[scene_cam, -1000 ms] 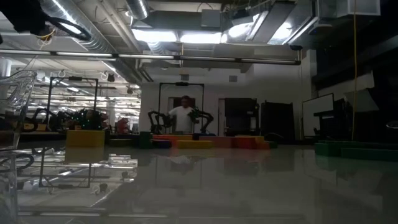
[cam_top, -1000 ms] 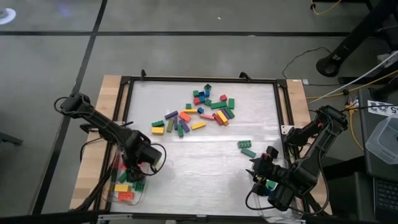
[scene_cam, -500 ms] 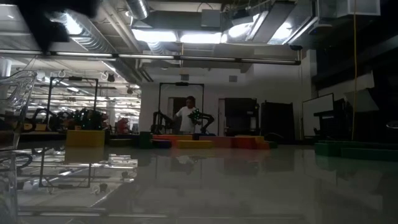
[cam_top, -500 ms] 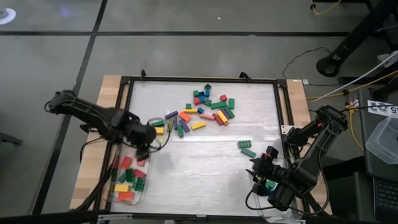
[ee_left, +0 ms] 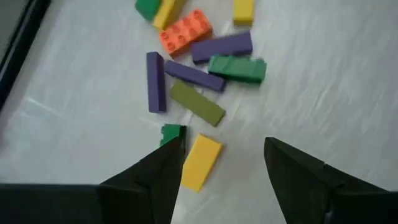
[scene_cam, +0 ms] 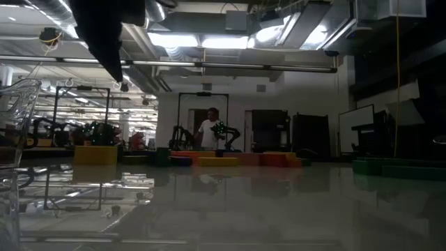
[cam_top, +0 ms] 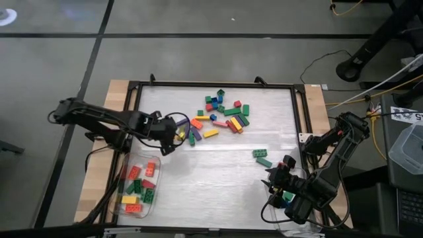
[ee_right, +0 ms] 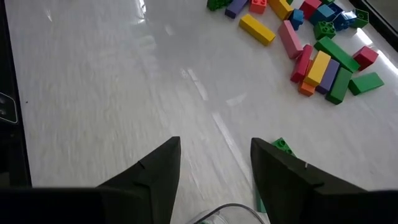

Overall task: Sort blocks by size
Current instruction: Put the large yellow wooden block into the left transparent bin

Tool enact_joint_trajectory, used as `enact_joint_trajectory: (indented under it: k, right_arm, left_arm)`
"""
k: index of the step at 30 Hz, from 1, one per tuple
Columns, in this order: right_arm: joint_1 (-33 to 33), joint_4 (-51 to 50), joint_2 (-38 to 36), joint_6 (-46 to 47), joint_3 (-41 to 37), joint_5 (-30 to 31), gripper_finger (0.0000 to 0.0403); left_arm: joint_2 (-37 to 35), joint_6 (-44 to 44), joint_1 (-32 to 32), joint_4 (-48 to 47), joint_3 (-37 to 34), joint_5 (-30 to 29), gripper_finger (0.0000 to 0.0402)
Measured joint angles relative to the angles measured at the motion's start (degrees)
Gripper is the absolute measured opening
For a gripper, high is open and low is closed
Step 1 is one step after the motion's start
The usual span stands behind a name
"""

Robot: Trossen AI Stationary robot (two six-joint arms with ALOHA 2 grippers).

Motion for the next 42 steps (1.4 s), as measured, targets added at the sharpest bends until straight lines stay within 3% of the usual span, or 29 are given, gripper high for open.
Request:
enact_joint_trajectory:
  k: [6, 19, 42]
  right_arm:
    - [0.0, 0.01, 0.0, 0.0, 0.0, 0.43, 0.0195]
    - [0.0, 0.02, 0.0, 0.0, 0.0, 0.45, 0.0195]
    - [0.0, 0.02, 0.0, 0.0, 0.0, 0.45, 0.0195]
  left_arm:
    - [4.38, 12.25, 2.41, 0.25, -1.77, 6.61, 0.0211]
    - [11.74, 25.13, 4.77, 5.01, -9.67, 8.76, 0.0211]
    - [12.23, 24.98, 7.55, 6.89, -9.4, 13.03, 0.0211]
